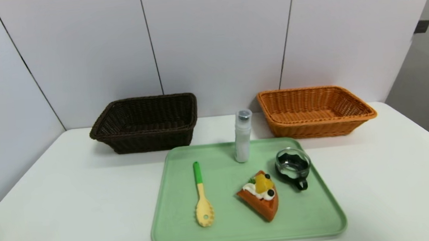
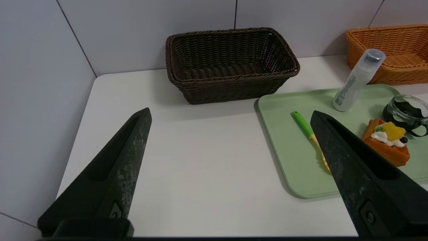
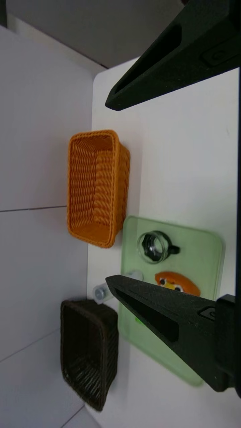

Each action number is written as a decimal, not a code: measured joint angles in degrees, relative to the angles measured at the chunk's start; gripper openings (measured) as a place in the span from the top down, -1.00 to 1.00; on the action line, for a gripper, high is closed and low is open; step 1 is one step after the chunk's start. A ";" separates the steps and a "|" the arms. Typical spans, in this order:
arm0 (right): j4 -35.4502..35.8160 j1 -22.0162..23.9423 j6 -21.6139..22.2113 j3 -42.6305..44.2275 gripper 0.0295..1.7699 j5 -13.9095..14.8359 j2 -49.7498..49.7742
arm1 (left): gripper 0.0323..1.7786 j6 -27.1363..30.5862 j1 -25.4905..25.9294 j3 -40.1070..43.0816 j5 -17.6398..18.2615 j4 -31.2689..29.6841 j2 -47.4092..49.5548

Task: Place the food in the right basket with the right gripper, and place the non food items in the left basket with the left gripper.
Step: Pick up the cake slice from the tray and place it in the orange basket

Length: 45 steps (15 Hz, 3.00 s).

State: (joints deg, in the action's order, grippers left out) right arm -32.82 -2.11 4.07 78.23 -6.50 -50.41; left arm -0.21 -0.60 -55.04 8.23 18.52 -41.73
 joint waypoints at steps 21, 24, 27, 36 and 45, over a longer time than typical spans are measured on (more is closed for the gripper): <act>-36.95 -39.79 45.53 33.34 -0.93 -2.21 -52.87 | -0.90 -22.03 -21.48 -0.41 -6.23 -12.71 -28.89; -37.85 -40.86 46.78 33.40 -0.93 0.28 -56.56 | -0.90 -24.43 -24.65 -3.54 -6.45 -10.36 -31.78; -40.14 -41.52 47.06 33.49 -0.93 3.41 -60.10 | -0.90 -21.53 -26.44 -4.69 -7.29 -3.39 -32.66; -35.65 -41.06 48.54 33.55 -0.93 7.97 -69.11 | -0.90 -15.95 -27.23 -5.29 -11.06 -1.13 -36.57; -31.88 -40.69 48.68 33.73 -0.93 9.45 -74.12 | -0.90 -15.84 -27.65 -5.60 -11.03 -2.23 -42.06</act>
State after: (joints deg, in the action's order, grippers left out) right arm -64.70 -42.80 52.75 111.96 2.95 -124.53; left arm -16.04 -28.25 -60.64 -2.80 16.29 -83.79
